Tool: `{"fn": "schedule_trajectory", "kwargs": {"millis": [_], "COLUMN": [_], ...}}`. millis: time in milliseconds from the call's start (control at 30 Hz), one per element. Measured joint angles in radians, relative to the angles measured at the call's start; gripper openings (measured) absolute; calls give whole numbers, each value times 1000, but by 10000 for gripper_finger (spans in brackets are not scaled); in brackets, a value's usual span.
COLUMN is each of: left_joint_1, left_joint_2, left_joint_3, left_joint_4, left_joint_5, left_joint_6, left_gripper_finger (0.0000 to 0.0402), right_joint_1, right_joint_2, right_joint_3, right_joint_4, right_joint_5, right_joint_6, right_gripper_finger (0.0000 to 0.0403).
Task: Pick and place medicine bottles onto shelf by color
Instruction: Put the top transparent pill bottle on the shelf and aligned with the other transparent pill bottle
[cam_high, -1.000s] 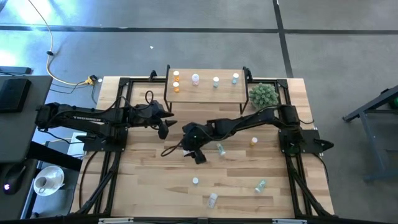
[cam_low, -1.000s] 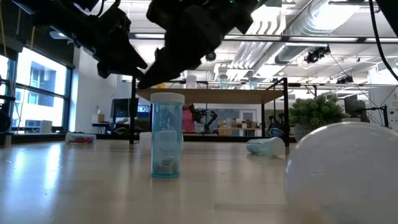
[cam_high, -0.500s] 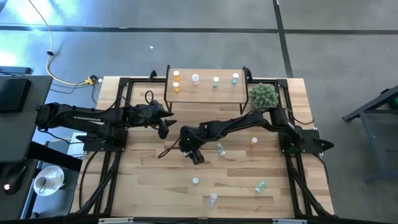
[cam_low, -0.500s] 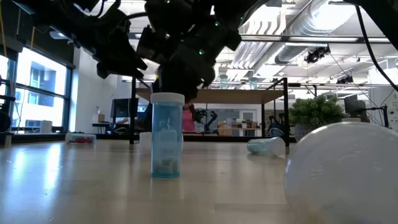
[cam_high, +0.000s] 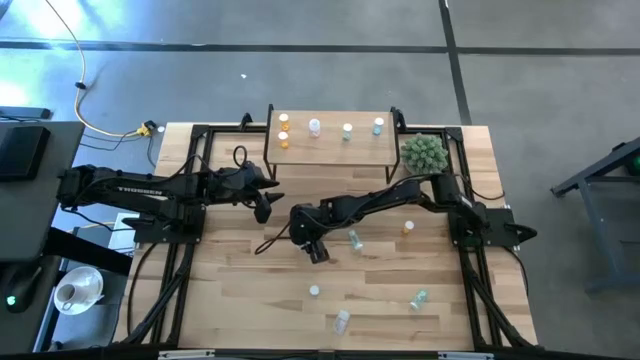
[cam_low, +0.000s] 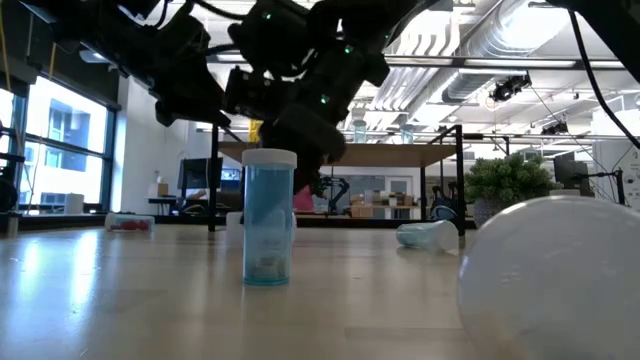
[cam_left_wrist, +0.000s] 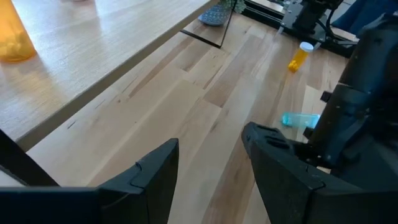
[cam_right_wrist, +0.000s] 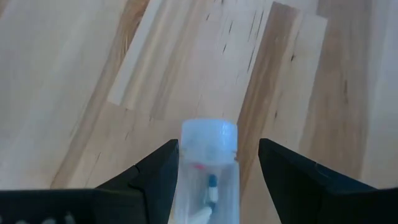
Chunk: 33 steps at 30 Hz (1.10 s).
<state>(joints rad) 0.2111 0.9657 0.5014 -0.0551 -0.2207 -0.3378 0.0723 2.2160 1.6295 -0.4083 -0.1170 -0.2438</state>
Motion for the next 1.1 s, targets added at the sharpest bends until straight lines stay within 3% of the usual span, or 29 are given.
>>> {"fn": "schedule_trajectory", "kwargs": {"millis": [333, 733, 1100], "left_joint_1": [0, 0, 0], "left_joint_2": [0, 0, 0], "left_joint_3": [0, 0, 0], "left_joint_4": [0, -1, -1], "left_joint_5": [0, 0, 0], "left_joint_6": [0, 0, 0], "left_gripper_finger": [191, 191, 191], "right_joint_1": [0, 0, 0], "right_joint_2": [17, 16, -50], "right_joint_3": [0, 0, -1], "right_joint_4": [-3, -19, -56], "right_joint_5": [1, 0, -30], "right_joint_6": [19, 19, 10], "right_gripper_finger": [209, 146, 140]}}
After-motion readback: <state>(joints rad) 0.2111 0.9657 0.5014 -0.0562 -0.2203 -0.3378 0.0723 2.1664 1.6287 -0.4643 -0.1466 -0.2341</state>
